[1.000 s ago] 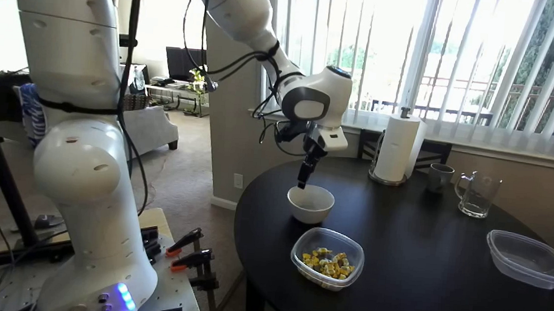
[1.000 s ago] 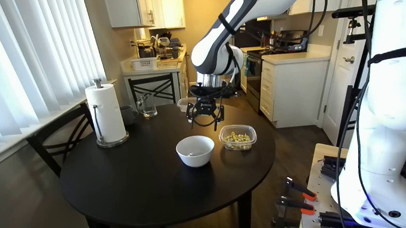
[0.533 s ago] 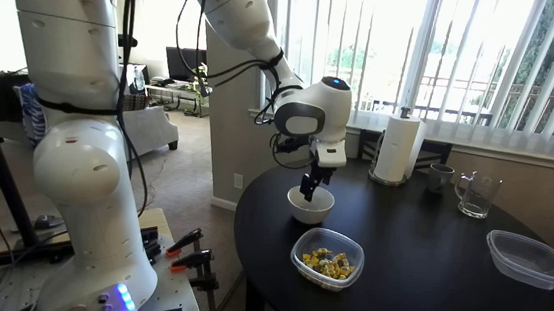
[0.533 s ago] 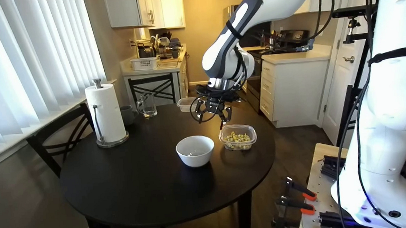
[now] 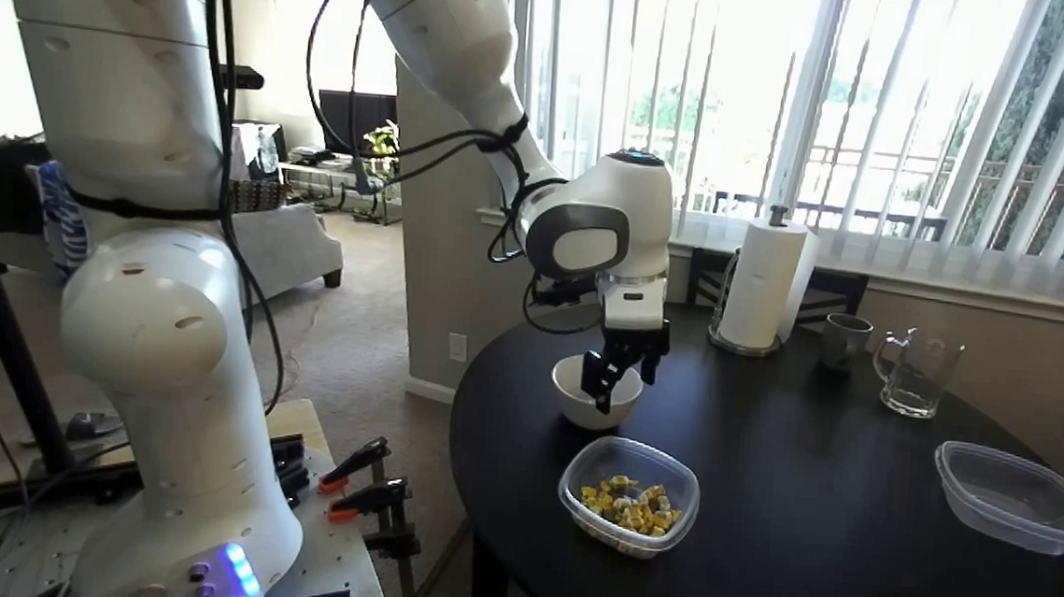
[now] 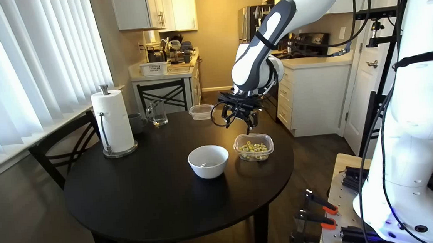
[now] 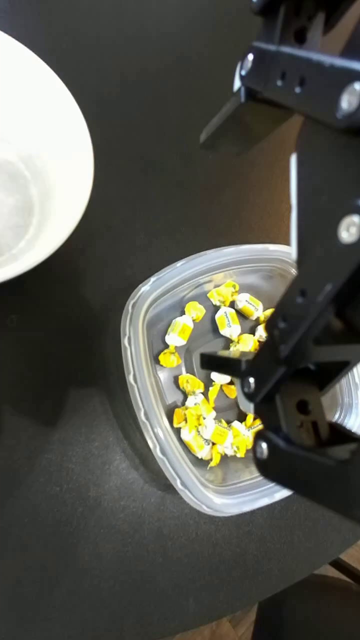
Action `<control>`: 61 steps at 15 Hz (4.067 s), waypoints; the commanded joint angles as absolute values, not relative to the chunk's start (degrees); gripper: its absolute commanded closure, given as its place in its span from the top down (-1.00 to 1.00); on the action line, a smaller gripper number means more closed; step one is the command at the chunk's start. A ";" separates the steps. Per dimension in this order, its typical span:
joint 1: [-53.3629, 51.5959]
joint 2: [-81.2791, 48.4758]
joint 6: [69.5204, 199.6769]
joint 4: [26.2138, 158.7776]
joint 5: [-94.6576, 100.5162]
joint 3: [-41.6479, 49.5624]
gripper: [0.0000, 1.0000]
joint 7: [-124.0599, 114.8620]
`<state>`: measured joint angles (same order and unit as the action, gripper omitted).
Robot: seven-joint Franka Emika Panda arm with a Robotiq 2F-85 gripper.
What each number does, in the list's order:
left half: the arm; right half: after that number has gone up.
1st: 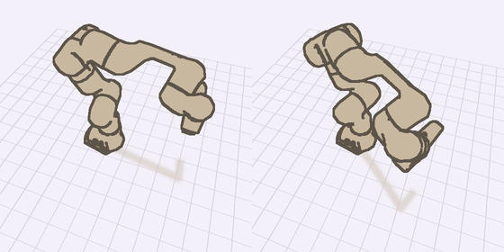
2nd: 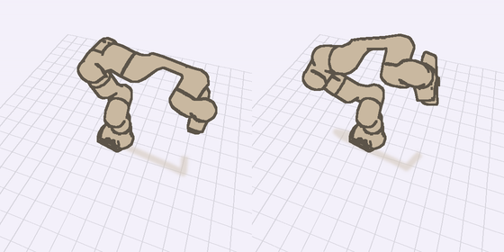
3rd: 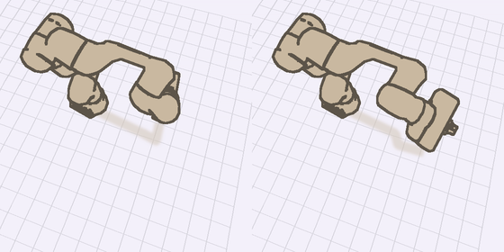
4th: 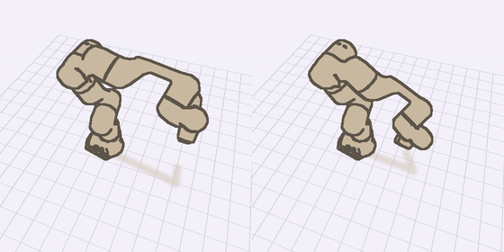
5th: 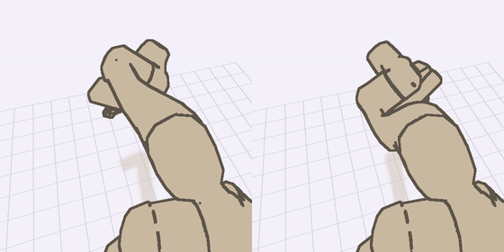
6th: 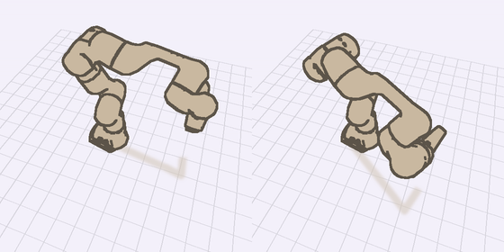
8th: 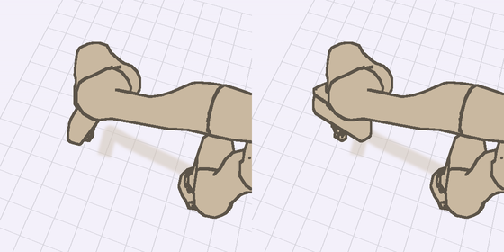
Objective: Pick up the lunchbox, then pour its contents into the bowl
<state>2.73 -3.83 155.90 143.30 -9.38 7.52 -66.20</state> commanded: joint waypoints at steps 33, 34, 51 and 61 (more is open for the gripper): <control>-2.94 -21.59 148.20 127.89 -0.12 9.95 -0.95 -78.76; -3.30 -20.04 148.54 128.63 -0.04 10.13 -0.94 -79.14; -3.02 3.00 145.20 134.37 10.11 4.41 -0.96 -84.47; -4.57 6.23 153.75 133.99 -3.93 -3.58 -0.96 -78.42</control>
<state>-4.18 5.43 149.43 132.81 2.08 -2.73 -82.32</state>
